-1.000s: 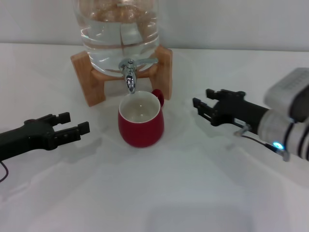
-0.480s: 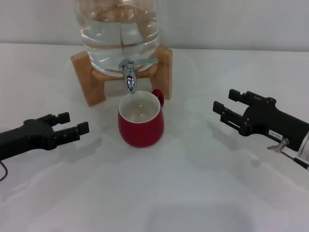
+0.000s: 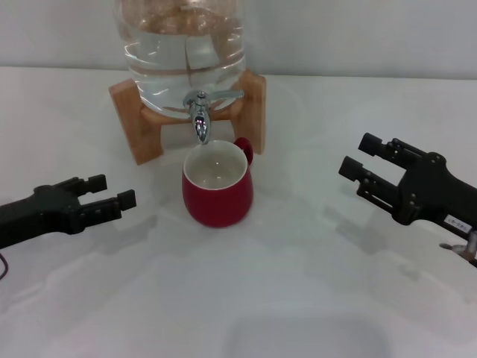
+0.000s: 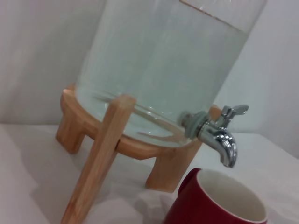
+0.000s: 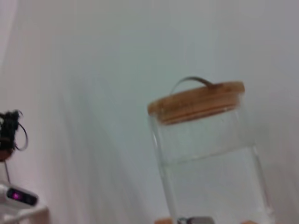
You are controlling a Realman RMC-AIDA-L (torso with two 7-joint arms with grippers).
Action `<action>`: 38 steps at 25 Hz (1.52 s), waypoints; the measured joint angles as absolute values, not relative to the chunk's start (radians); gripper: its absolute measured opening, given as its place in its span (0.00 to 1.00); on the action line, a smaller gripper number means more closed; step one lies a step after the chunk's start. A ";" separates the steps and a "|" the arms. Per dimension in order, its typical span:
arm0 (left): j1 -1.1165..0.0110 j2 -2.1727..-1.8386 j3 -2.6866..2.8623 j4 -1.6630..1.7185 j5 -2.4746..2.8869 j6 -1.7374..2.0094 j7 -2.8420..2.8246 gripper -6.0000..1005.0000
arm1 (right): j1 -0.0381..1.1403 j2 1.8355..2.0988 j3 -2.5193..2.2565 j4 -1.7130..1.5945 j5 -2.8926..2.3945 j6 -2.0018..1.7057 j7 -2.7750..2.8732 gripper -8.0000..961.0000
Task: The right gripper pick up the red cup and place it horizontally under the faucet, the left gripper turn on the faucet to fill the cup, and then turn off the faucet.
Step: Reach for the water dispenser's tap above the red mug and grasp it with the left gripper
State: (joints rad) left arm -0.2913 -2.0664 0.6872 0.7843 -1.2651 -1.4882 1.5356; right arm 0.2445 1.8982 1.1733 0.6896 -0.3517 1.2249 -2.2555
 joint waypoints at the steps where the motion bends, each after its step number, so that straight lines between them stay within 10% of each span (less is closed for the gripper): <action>1: -0.288 -2.066 0.687 0.797 -1.265 -1.501 1.529 0.88 | 0.246 1.898 1.174 0.684 -0.352 1.228 -2.245 0.60; 38: -0.617 -2.055 0.851 1.591 -0.769 -1.826 0.931 0.88 | 0.298 1.939 1.185 0.610 -0.417 1.225 -2.150 0.59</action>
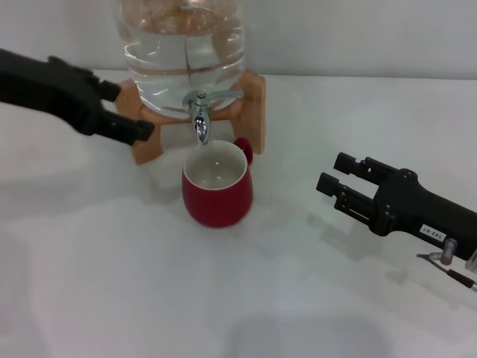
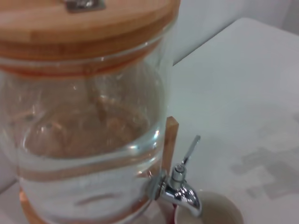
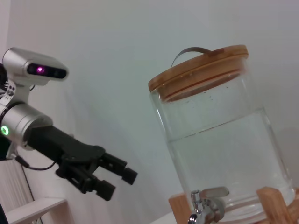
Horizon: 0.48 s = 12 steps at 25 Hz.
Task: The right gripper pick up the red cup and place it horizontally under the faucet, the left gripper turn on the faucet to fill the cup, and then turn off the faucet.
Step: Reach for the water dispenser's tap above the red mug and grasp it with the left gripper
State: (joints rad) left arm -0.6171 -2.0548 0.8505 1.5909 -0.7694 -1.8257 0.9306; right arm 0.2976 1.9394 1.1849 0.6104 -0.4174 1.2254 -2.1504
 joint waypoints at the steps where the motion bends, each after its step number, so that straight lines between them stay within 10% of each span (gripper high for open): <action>1: -0.620 -2.055 0.868 1.591 -0.768 -1.813 0.931 0.88 | 0.297 1.940 1.185 0.610 -0.418 1.225 -2.150 0.59; 12: -0.645 -2.071 1.063 1.619 -0.773 -1.679 0.951 0.88 | 0.292 1.944 1.187 0.609 -0.418 1.227 -2.151 0.59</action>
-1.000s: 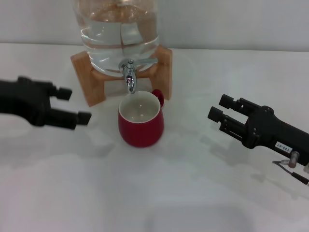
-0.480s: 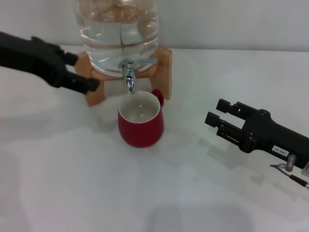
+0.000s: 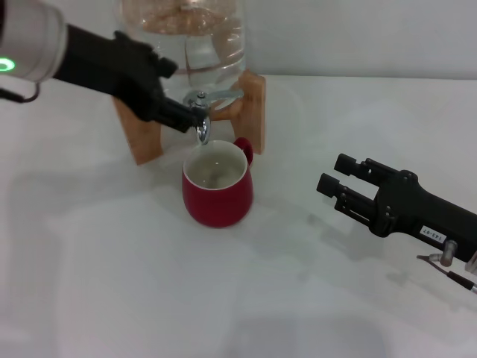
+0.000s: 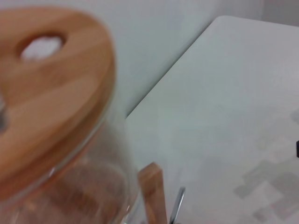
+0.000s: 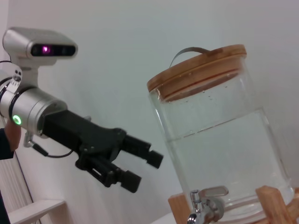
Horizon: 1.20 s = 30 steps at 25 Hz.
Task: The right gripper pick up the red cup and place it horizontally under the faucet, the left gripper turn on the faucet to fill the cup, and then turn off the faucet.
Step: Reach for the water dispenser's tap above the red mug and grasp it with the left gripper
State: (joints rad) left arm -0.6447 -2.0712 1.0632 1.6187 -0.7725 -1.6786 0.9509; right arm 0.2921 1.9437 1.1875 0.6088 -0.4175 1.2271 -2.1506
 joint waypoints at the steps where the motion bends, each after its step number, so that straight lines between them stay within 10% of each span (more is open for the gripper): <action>1: -0.646 -2.072 1.088 1.628 -0.771 -1.669 0.959 0.88 | 0.292 1.944 1.187 0.609 -0.418 1.227 -2.151 0.59; 30: -0.781 -2.076 1.296 1.539 -0.615 -1.570 1.019 0.88 | 0.311 1.942 1.197 0.613 -0.428 1.225 -2.152 0.59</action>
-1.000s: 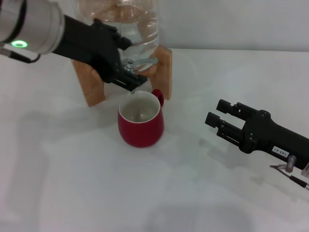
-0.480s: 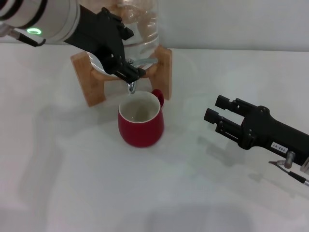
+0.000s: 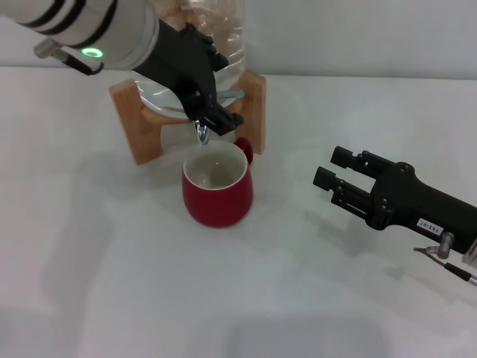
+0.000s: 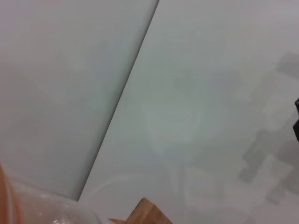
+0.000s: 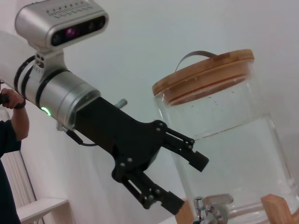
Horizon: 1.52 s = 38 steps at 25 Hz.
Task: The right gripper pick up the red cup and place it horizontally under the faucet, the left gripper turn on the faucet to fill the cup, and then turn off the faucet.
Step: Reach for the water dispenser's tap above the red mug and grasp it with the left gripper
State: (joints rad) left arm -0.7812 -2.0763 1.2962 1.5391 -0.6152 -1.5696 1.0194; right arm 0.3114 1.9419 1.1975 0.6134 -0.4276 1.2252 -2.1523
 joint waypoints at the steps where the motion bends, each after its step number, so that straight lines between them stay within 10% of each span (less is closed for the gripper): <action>1: -0.784 -2.077 1.304 1.525 -0.614 -1.560 1.020 0.88 | 0.311 1.942 1.198 0.613 -0.428 1.225 -2.152 0.59; 38: -0.814 -2.080 1.381 1.382 -0.592 -1.443 1.016 0.88 | 0.300 1.940 1.200 0.618 -0.451 1.233 -2.152 0.58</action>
